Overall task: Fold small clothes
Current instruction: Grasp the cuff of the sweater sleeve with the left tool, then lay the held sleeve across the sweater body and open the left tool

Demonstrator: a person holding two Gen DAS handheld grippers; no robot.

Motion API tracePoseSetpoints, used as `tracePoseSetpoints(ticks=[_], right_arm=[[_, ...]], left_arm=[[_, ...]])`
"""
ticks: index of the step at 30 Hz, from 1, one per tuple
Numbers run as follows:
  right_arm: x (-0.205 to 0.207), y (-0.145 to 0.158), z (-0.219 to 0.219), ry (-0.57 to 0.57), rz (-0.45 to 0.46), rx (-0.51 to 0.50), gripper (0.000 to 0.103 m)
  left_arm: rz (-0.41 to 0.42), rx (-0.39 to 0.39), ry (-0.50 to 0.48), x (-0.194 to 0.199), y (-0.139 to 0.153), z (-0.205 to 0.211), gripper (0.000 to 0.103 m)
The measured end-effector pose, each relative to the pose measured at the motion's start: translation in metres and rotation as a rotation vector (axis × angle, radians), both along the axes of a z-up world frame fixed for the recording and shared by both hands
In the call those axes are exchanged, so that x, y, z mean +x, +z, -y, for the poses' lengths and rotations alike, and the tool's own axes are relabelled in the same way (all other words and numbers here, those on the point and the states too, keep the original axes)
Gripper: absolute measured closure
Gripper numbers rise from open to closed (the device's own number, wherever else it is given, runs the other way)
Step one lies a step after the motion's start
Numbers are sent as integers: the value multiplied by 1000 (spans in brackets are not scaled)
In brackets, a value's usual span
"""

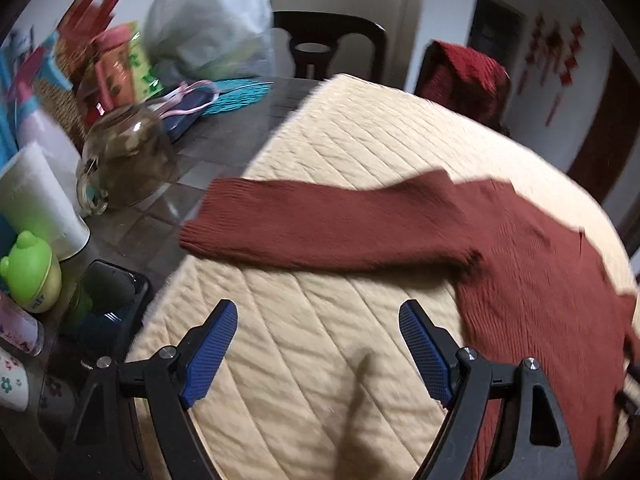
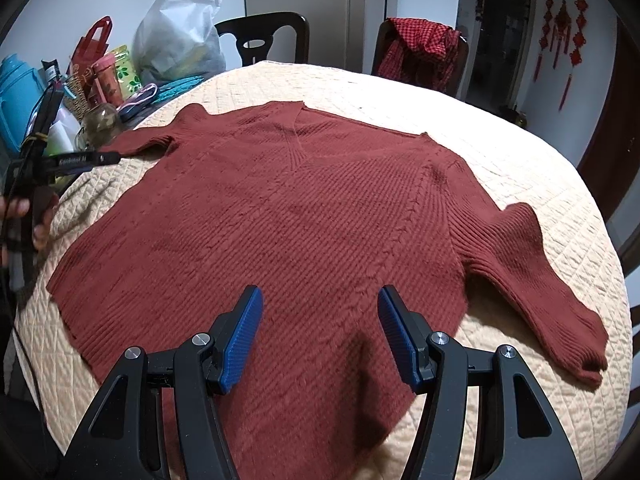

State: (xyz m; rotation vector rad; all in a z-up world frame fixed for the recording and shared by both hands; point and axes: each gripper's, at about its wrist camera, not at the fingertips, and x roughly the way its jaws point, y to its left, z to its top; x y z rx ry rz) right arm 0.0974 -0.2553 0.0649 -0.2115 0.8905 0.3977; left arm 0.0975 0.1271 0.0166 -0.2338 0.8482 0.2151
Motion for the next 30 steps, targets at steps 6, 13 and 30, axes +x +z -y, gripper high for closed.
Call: tracePoseSetpoints(ticks=[6,13,30], right_arm=[[8,-2,-3,8,-3,6,43],[15,-5,-3,16,-12,16,43],[9,7,17,-22,17,44,43]], left_arm=[[-9,-94,84,16,-8,-30,22],[-30,-4,156,40,-13,-37,48],[262,5,-292,53,80,73,92]])
